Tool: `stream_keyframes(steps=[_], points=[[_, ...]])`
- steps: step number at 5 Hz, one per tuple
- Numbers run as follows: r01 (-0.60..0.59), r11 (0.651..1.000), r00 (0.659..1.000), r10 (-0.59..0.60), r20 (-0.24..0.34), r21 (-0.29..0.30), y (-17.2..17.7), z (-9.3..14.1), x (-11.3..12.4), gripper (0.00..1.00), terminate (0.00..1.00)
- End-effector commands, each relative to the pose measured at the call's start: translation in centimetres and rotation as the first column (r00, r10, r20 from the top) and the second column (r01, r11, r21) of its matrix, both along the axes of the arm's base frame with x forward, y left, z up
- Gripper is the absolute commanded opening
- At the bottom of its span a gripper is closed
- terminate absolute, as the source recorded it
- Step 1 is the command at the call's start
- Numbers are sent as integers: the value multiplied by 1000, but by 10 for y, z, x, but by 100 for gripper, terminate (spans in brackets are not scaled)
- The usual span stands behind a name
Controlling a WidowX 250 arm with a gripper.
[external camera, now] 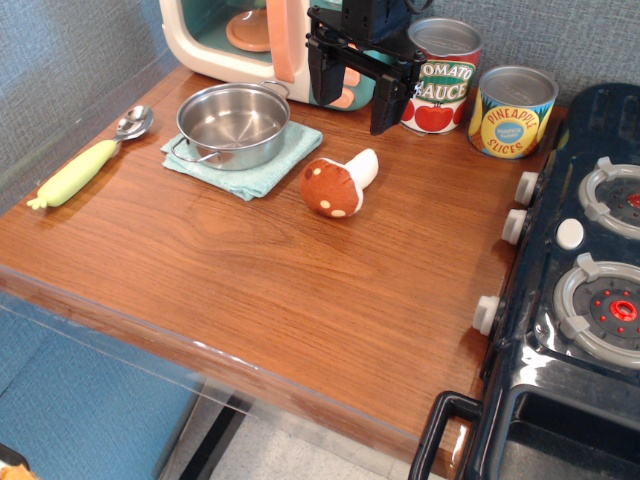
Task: Move the pot to the front right of the counter
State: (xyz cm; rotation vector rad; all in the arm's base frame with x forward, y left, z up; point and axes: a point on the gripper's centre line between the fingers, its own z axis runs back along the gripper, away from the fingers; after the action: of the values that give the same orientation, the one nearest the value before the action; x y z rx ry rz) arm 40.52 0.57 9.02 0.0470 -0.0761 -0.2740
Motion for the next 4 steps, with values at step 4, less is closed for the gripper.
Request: stream_keyframes(steps=[4], points=[[-97, 994, 994, 100, 46, -51, 60, -7, 5, 100, 0]])
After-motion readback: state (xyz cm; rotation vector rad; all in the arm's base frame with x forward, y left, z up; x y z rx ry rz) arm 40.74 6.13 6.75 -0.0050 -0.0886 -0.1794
